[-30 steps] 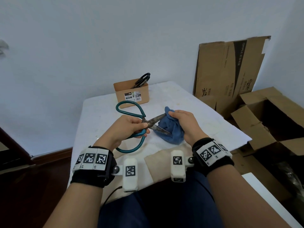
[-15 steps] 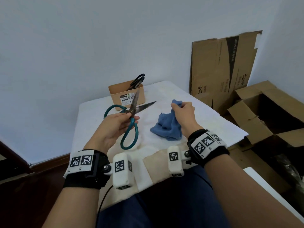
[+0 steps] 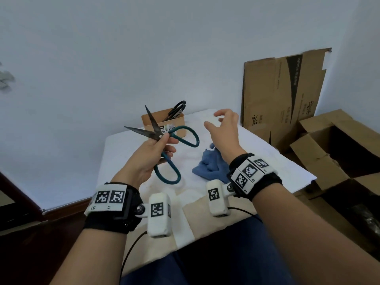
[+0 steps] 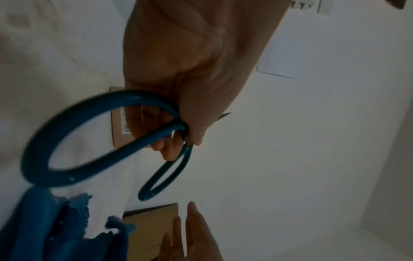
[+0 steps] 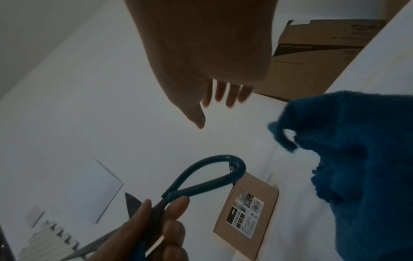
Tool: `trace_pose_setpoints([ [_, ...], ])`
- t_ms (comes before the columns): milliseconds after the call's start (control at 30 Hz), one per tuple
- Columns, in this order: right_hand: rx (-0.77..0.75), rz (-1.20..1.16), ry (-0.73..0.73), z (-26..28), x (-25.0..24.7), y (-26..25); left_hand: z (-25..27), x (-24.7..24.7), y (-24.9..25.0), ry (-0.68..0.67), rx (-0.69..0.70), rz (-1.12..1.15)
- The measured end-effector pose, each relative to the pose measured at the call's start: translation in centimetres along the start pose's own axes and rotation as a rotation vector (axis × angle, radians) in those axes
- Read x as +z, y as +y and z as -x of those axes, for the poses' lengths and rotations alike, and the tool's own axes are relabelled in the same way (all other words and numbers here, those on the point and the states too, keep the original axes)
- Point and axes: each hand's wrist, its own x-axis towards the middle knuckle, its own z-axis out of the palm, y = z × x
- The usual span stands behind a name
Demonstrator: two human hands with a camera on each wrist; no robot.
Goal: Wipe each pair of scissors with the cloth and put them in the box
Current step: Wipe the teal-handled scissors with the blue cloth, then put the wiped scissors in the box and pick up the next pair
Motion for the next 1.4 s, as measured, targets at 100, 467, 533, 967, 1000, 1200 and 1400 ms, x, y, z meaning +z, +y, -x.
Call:
trace_pose_setpoints([
  [100,0.037,0.018,-0.178,0.0,0.5,-0.9,-0.1,-0.1,0.4,-0.021,0.087,-0.197],
  [467,0.041,0.265,-0.609,1.2,2.0,-2.0,-0.7,0.0,0.9,0.175,0.231,-0.39],
  [533,0.11,0.245,-0.684,1.2,2.0,-2.1,-0.8,0.1,1.0,0.194,0.221,-0.34],
  [967,0.306,0.117,-0.483,1.1,0.7,-1.7,-0.7,-1.1,0.7,-0.093,-0.043,-0.156],
  [1000,0.311,0.119,-0.479,1.1,0.7,-1.6,-0.6,-1.2,0.5,-0.117,-0.069,-0.156],
  [1200,0.294,0.136,-0.462,1.1,0.8,-1.6,-0.7,-1.0,-0.3,-0.094,-0.095,-0.067],
  [1400,0.137,0.235,-0.508,1.6,0.9,-2.2,-0.7,0.0,-0.1,-0.078,-0.076,0.074],
])
